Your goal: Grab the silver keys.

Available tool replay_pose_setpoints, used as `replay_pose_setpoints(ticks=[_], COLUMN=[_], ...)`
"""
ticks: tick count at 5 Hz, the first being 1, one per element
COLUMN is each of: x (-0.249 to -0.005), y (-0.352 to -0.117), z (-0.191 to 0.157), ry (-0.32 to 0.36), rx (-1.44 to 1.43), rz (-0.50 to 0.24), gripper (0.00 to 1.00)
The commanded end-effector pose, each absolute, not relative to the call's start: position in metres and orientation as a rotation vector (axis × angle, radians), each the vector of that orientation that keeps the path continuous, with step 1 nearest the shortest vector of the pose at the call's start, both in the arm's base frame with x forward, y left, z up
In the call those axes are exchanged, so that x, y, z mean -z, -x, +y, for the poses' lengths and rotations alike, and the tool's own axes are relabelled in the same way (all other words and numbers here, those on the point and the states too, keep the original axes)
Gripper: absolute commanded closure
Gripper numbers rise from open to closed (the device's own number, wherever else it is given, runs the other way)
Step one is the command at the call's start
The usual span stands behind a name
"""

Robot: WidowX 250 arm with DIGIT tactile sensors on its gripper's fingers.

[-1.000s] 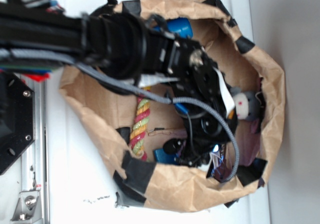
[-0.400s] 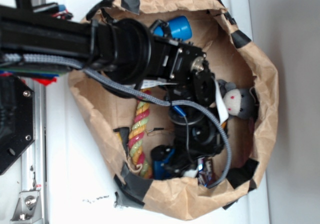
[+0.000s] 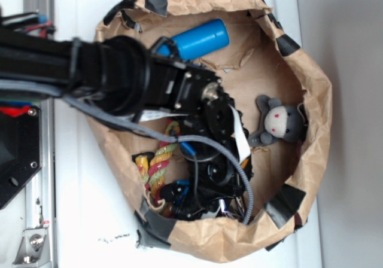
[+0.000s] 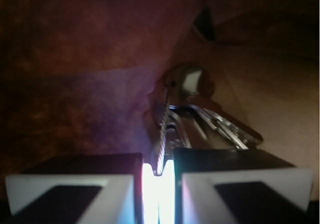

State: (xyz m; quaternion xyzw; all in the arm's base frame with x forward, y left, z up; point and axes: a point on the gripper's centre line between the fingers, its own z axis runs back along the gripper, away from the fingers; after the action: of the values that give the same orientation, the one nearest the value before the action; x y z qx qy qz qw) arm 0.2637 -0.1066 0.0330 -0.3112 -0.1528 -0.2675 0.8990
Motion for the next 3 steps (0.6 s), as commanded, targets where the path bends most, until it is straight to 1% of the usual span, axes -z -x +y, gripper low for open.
replay_pose_setpoints(ticks=[1, 2, 3], x=[-0.071, -0.109, -0.145], y=[-0.313, -0.308, -0.282], z=[-0.043, -0.003, 0.009], ry=[0.377, 0.354, 0.385], rx=[0.181, 0.035, 0.032], rz=[-0.441, -0.386, -0.283], gripper=[1.0, 1.0, 1.0])
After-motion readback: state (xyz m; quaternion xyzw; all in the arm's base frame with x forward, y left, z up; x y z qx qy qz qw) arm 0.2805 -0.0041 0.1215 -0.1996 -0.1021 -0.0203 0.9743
